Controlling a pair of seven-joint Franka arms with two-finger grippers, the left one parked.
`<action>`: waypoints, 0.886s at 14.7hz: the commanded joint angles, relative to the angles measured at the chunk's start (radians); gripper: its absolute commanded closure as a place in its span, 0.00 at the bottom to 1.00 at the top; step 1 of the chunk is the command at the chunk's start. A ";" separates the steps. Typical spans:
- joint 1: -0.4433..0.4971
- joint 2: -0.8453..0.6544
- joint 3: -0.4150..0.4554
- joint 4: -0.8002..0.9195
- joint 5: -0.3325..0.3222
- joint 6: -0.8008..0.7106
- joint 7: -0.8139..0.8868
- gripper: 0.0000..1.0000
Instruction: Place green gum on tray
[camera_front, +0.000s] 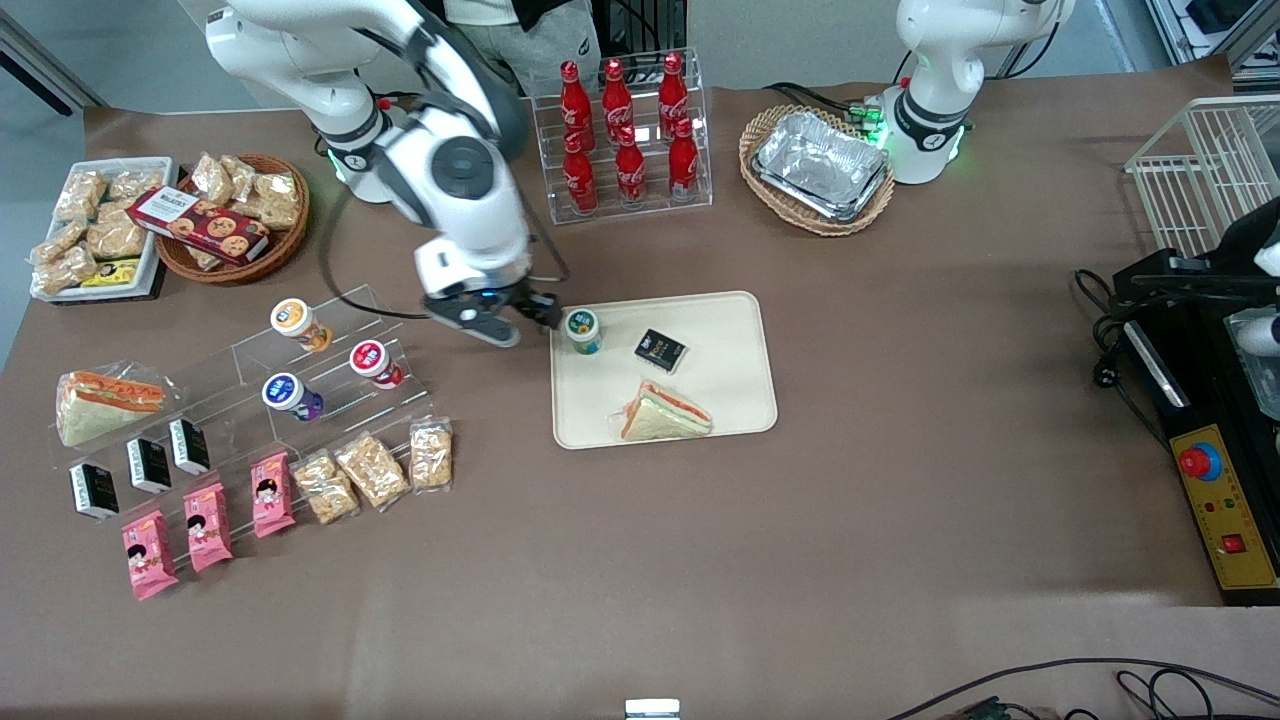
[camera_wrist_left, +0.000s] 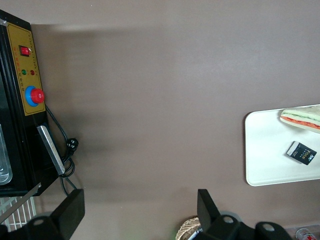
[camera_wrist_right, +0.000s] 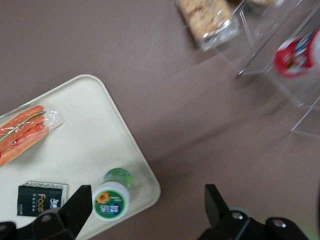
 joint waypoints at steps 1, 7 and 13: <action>-0.031 -0.112 -0.163 0.015 0.122 -0.105 -0.347 0.00; -0.031 -0.119 -0.562 0.248 0.142 -0.389 -0.927 0.00; -0.028 -0.082 -0.756 0.404 0.124 -0.454 -1.216 0.00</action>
